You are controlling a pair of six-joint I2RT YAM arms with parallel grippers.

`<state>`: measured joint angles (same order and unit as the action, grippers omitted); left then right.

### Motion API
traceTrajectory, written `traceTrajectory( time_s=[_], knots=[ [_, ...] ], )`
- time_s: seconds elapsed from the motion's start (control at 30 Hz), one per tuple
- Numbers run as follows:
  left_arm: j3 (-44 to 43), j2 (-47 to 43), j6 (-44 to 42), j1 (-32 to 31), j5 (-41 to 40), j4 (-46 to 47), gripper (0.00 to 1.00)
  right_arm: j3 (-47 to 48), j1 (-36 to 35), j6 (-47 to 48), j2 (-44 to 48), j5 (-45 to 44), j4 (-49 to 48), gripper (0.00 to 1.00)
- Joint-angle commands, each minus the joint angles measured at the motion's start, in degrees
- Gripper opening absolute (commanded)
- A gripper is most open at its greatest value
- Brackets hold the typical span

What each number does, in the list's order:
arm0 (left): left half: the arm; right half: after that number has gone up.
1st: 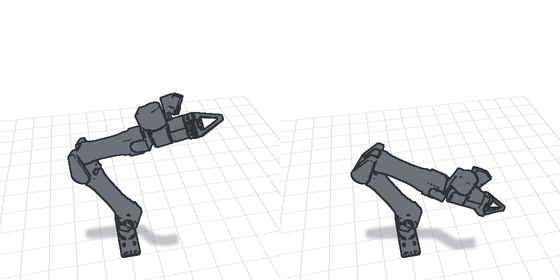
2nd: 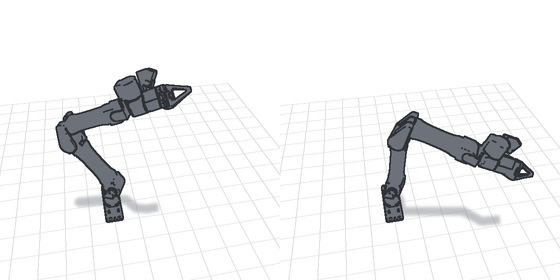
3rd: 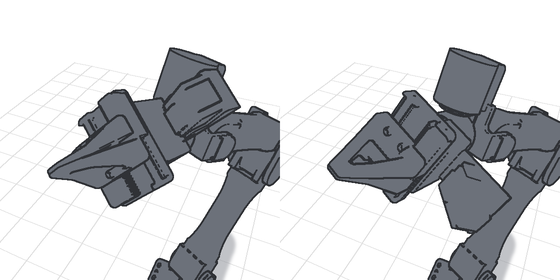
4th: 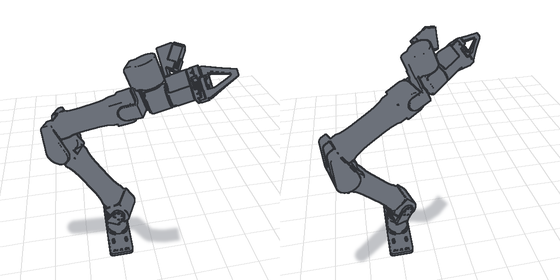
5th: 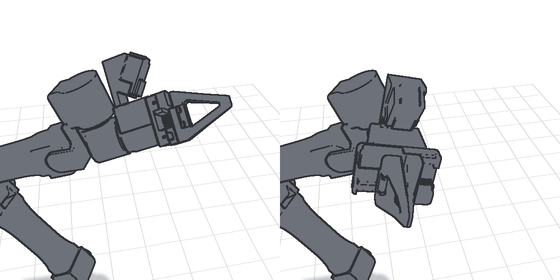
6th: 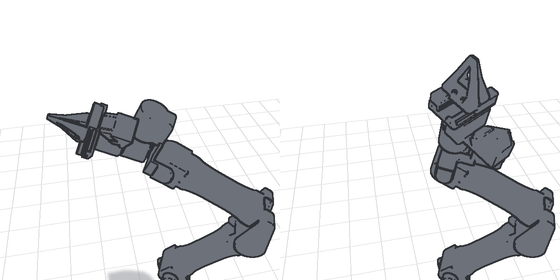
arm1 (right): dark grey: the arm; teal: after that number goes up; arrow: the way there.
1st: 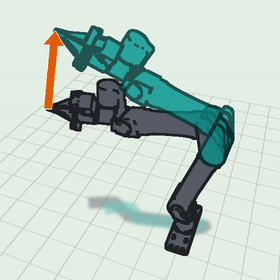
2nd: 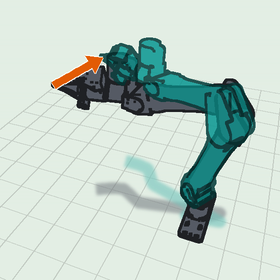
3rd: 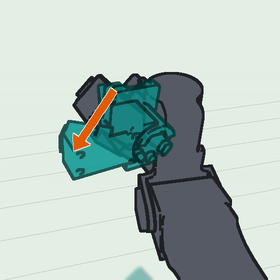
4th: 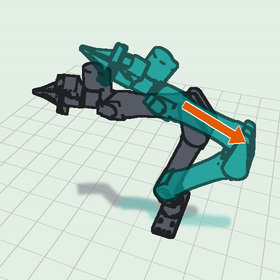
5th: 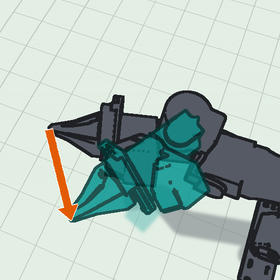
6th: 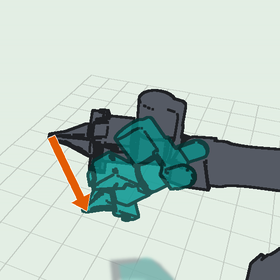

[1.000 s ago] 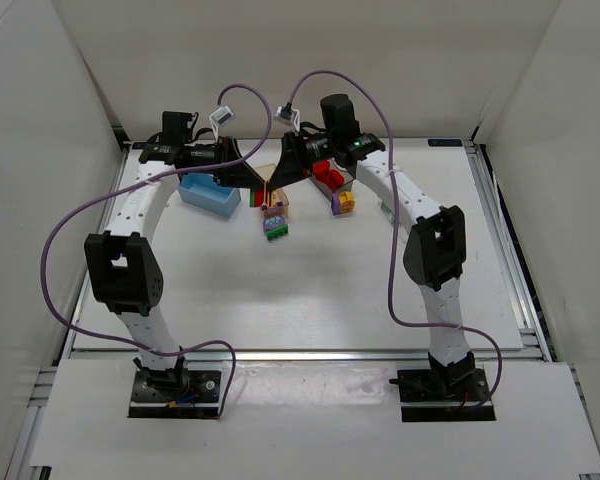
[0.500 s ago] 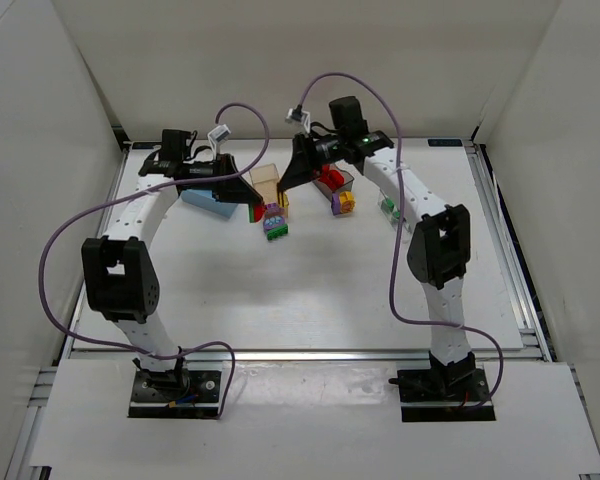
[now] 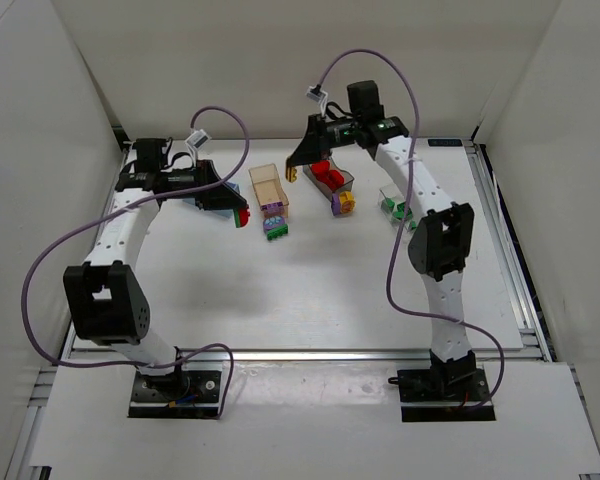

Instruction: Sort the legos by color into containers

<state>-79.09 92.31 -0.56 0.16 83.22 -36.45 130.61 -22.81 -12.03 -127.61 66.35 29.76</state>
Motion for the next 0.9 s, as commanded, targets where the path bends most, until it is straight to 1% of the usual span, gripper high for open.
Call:
traceTrajectory(
  time_s=[0.0, 0.13, 0.17, 0.23, 0.27, 0.3, 0.33, 0.37, 0.4, 0.43, 0.5, 0.53, 0.57, 0.6, 0.67, 0.7, 0.8, 0.87],
  knots=[
    [0.9, -5.5, -1.6, 1.8, -1.3, 0.1, 0.1, 5.3, -2.2, 4.2, -3.7, -9.8, 0.2, 0.0],
    [1.7, -7.7, -1.9, 3.7, -3.8, 0.1, 0.1, 8.0, -4.0, 4.3, -6.1, -17.7, -3.5, 0.0],
    [1.6, -8.0, -2.0, 5.2, -4.8, 0.1, 0.1, 8.9, -4.4, 4.3, -7.5, -18.7, -4.3, 0.0],
    [1.6, -9.2, -2.2, 6.2, -6.8, 0.3, 0.1, 10.2, -6.4, 3.8, -9.1, -20.4, -6.2, 0.0],
    [1.7, -9.5, -2.2, 7.6, -7.5, 0.8, 0.1, 10.0, -7.3, 3.0, -9.9, -23.4, -7.3, 0.0],
    [1.7, -10.0, -1.8, 8.3, -8.1, 1.4, 0.1, 9.5, -8.0, 2.7, -10.2, -24.3, -11.7, 0.0],
    [1.9, -10.5, -1.0, 9.0, -9.5, 1.7, 0.1, 9.1, -9.8, 2.2, -10.6, -26.1, -13.8, 0.0],
    [2.6, -11.5, -0.4, 10.0, -9.9, 3.1, 0.1, 9.1, -10.5, 1.3, -11.8, -29.4, -16.1, 0.0],
    [3.0, -12.0, 0.1, 10.5, -10.4, 3.7, 0.1, 9.7, -11.4, 1.4, -12.7, -31.0, -19.2, 0.0],
    [3.3, -12.4, 0.3, 10.8, -11.8, 3.8, 0.1, 12.4, -13.3, 1.4, -14.8, -33.2, -20.1, 0.0],
    [3.9, -13.6, 0.3, 11.7, -12.0, 4.0, 0.1, 15.4, -15.6, 1.4, -17.4, -37.8, -23.6, 0.0],
    [4.2, -14.1, 2.2, 11.9, -12.0, 3.9, 0.1, 16.9, -16.3, 1.4, -19.5, -39.7, -25.1, 0.0],
    [4.6, -15.0, 2.5, 12.0, -12.5, 3.9, 0.1, 16.4, -17.0, 1.4, -19.9, -42.8, -27.5, 0.0],
    [5.2, -15.5, 2.7, 12.2, -12.6, 4.0, 0.1, 15.8, -17.9, 1.6, -21.0, -43.7, -32.1, 0.0],
    [5.8, -16.9, 3.1, 12.2, -13.3, 4.0, 0.1, 16.9, -18.9, 2.1, -22.7, -46.1, -34.1, 0.0],
    [6.2, -17.3, 3.3, 12.4, -13.5, 3.9, 0.1, 19.0, -19.5, 2.3, -23.8, -46.7, -34.7, 0.0],
    [6.8, -18.7, 4.2, 12.4, -14.0, 4.0, 0.1, 23.5, -20.2, 3.2, -28.8, -48.9, -33.1, 0.0],
    [7.1, -19.4, 4.6, 12.8, -14.2, 4.0, 0.1, 23.8, -20.2, 4.6, -29.8, -49.5, -33.5, 0.0]
  ],
)
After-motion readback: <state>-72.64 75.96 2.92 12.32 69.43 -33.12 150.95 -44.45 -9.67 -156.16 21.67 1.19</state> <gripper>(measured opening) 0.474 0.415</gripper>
